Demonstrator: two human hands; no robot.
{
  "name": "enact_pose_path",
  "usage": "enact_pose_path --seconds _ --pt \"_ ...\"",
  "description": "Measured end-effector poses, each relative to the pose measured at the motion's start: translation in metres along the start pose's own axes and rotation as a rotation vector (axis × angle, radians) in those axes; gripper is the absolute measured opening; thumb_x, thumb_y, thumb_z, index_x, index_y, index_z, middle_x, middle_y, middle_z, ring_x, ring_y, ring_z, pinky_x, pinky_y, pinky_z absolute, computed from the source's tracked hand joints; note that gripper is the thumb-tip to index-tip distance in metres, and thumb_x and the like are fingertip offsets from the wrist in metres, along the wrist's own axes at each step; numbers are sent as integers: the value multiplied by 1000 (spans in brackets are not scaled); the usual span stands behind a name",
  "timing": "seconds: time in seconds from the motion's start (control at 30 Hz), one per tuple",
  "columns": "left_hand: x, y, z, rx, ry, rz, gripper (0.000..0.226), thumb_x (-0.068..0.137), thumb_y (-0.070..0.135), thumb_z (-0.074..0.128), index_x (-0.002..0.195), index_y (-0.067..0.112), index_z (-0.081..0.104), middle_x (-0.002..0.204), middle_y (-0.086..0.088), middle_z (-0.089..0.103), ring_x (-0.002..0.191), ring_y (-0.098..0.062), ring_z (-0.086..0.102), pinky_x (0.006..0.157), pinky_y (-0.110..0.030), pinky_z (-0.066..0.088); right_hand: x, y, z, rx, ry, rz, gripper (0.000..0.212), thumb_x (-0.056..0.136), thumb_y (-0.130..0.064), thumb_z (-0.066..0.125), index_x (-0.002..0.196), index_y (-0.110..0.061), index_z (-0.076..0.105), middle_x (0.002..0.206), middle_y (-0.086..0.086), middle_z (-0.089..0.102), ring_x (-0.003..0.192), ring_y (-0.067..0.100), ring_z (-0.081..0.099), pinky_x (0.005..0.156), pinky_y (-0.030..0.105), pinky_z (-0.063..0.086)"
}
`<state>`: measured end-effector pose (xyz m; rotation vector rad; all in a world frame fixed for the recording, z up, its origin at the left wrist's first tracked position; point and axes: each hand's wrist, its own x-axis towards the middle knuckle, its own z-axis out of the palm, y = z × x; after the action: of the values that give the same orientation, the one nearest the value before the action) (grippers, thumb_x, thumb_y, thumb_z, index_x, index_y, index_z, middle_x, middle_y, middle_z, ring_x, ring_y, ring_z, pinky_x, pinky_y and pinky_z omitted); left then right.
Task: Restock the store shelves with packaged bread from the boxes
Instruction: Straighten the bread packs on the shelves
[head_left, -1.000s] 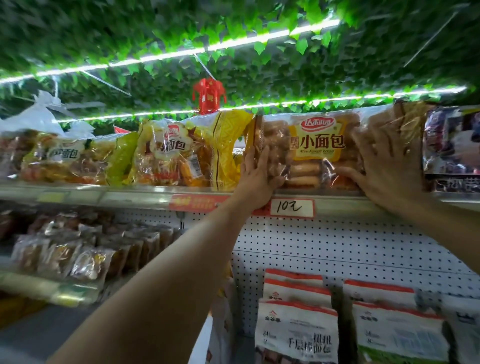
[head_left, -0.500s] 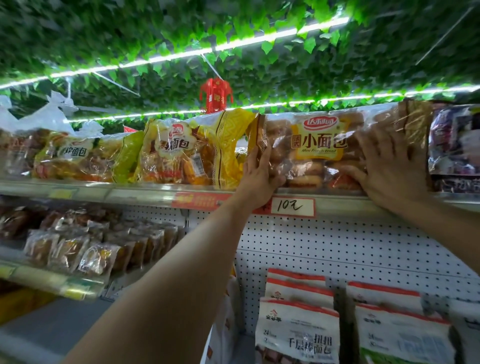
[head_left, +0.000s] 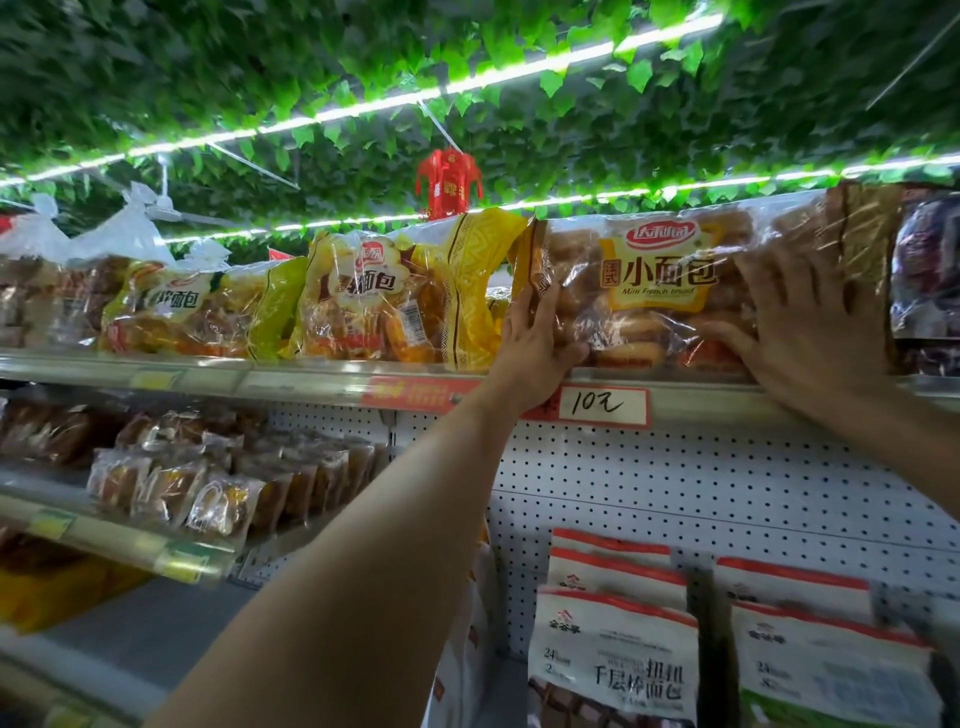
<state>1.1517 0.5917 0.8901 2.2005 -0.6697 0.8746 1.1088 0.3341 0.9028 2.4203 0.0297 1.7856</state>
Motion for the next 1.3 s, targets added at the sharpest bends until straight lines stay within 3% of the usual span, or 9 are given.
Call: enact_pose_path --seconds 0.27,0.57,0.73,0.83,0.9,1.0,1.17,1.23,1.3 --pt "-1 0 2 -4 17 -8 79 99 36 55 158 31 4 164 -9 -8 151 -32 -7 120 -49 7 -2 2 -4 7 -1 -22 85 83 -74 26 144 -16 35 149 14 33 136 37 31 96 65 37" --pt "2 -2 3 7 23 -8 80 98 35 57 158 31 5 164 -8 -7 150 -34 -4 119 -52 9 -3 -1 -10 33 -37 5 84 83 -76 25 150 -25 26 152 9 28 140 33 25 97 65 36" --pt "3 -3 4 -13 26 -5 80 97 35 58 157 32 5 164 -9 -5 150 -32 -2 119 -51 10 -5 -6 -15 -7 -20 -15 80 85 -70 31 147 -21 30 146 15 32 136 37 30 92 64 38" --pt "1 -5 -3 -25 65 82 75 93 29 65 155 24 23 161 -9 13 147 -30 18 119 -48 26 -4 -8 -17 -51 -50 -29 72 91 -62 36 146 -16 33 145 24 33 133 44 32 93 65 38" --pt "-10 -11 -15 67 110 224 63 92 22 65 149 20 38 153 -5 33 138 -25 37 108 -40 40 -2 -9 -19 -37 -81 -27 69 91 -58 37 143 -12 37 142 28 35 130 47 34 95 67 36" --pt "-28 -33 -42 262 237 385 46 95 18 60 140 19 50 140 -3 49 127 -22 46 99 -36 44 0 -23 -28 -74 -73 -20 67 86 -58 38 130 -9 48 132 27 42 121 44 39 92 62 40" --pt "-37 -95 -95 297 415 175 42 96 22 56 138 18 50 138 -4 47 127 -22 42 106 -31 31 11 -100 -30 97 -46 -14 50 96 -48 35 115 -9 61 120 19 58 112 37 51 93 51 39" --pt "-34 -119 -118 267 439 58 46 97 25 54 141 17 45 142 -6 44 132 -23 36 113 -36 27 25 -137 -29 279 -79 -6 42 100 -43 40 110 -9 63 111 15 63 99 32 57 82 43 45" --pt "-28 -143 -140 187 397 -27 56 95 26 58 147 19 39 149 -6 37 138 -25 29 116 -40 22 44 -170 -26 419 -152 62 42 101 -41 40 107 -7 65 100 15 65 80 28 58 68 34 42"
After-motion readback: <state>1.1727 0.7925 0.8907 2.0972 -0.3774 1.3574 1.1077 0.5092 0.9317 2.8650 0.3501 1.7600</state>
